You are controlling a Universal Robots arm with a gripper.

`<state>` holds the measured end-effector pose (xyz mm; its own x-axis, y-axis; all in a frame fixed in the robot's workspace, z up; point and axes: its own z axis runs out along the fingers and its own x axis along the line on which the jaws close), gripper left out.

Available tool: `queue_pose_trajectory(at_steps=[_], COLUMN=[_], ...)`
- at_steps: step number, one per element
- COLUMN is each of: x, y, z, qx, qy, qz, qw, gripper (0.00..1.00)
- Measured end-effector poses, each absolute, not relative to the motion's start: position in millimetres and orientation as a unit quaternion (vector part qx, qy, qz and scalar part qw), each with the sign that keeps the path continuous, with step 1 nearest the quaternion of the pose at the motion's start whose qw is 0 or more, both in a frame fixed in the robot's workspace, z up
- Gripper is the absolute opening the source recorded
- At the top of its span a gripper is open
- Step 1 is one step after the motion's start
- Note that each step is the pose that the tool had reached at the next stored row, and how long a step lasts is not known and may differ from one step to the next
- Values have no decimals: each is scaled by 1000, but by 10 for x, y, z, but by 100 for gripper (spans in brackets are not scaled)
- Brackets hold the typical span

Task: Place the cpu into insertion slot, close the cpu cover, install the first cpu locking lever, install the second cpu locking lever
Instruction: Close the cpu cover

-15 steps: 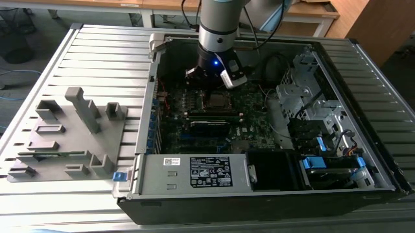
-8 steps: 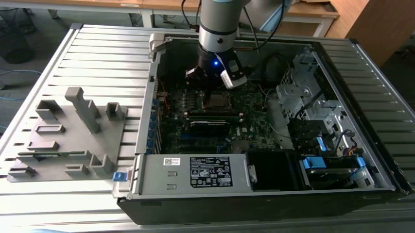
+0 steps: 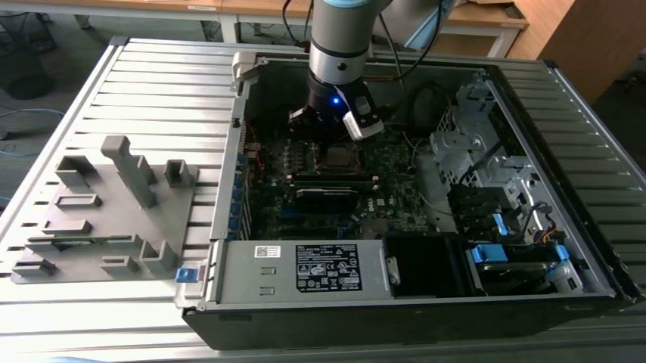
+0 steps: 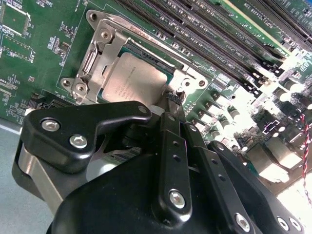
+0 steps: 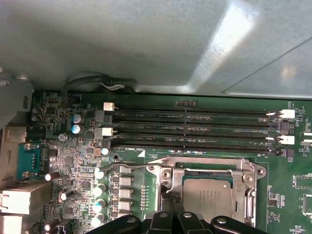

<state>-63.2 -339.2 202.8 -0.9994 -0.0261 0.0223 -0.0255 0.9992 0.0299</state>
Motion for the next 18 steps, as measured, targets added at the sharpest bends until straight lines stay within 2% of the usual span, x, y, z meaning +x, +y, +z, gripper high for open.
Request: queue_pose_trajectory(at_steps=[18], x=[-637], y=[-3393], z=[1984], qx=[13], qy=[-1000], qz=[-15], qw=[11], gripper=[10])
